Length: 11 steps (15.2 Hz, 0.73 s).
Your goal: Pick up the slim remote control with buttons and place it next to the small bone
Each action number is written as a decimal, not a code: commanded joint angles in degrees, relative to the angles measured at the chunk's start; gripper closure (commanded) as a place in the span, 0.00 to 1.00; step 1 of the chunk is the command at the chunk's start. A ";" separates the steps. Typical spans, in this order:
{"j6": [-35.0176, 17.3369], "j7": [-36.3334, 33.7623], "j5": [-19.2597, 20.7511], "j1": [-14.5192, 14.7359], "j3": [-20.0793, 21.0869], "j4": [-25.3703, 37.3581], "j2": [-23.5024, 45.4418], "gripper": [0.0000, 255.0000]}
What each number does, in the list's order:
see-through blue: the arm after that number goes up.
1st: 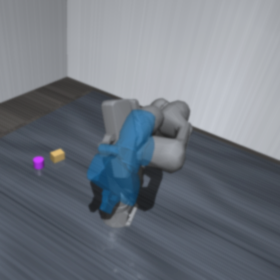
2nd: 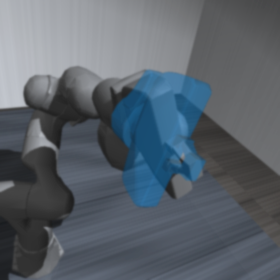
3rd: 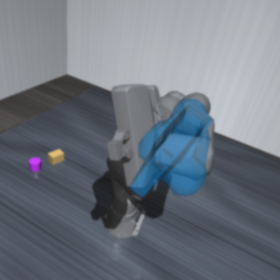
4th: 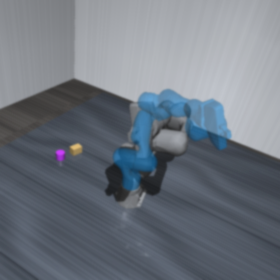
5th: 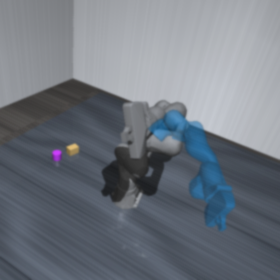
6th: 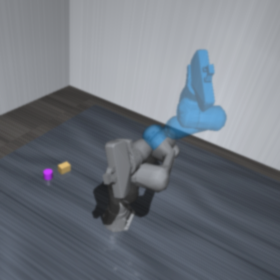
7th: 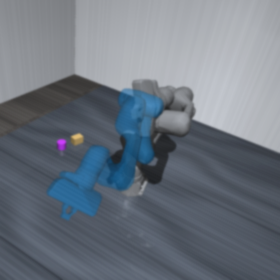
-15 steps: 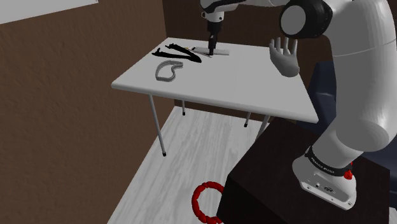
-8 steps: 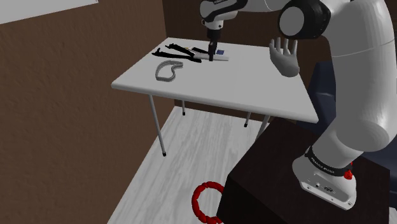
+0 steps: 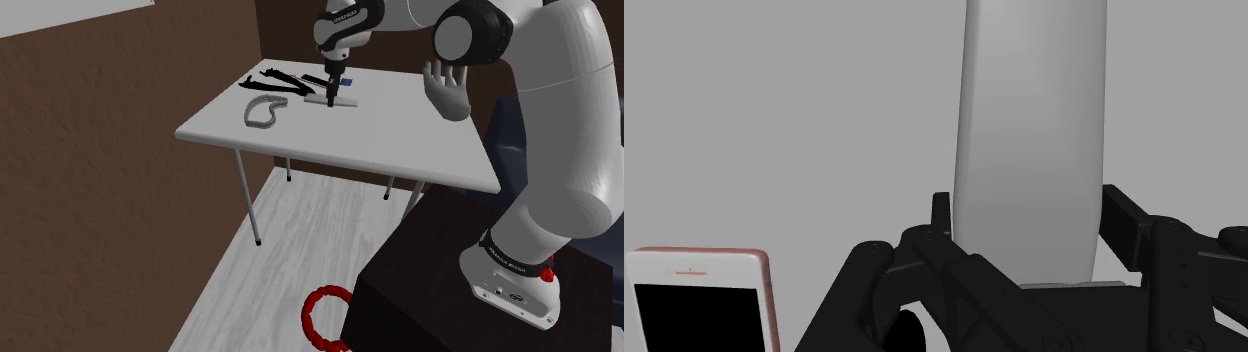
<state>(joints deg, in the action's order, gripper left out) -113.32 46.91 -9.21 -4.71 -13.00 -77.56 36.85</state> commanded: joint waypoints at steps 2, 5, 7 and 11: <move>-1.46 0.12 -0.16 0.01 0.09 -0.89 0.53 1.00; -1.45 0.12 -0.16 0.00 0.09 -0.88 0.54 1.00; -1.45 0.12 -0.16 0.00 0.09 -0.88 0.54 1.00; -1.44 0.12 -0.16 0.00 0.09 -0.86 0.55 0.00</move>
<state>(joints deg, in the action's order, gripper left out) -114.76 47.03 -9.36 -4.71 -12.91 -78.42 37.40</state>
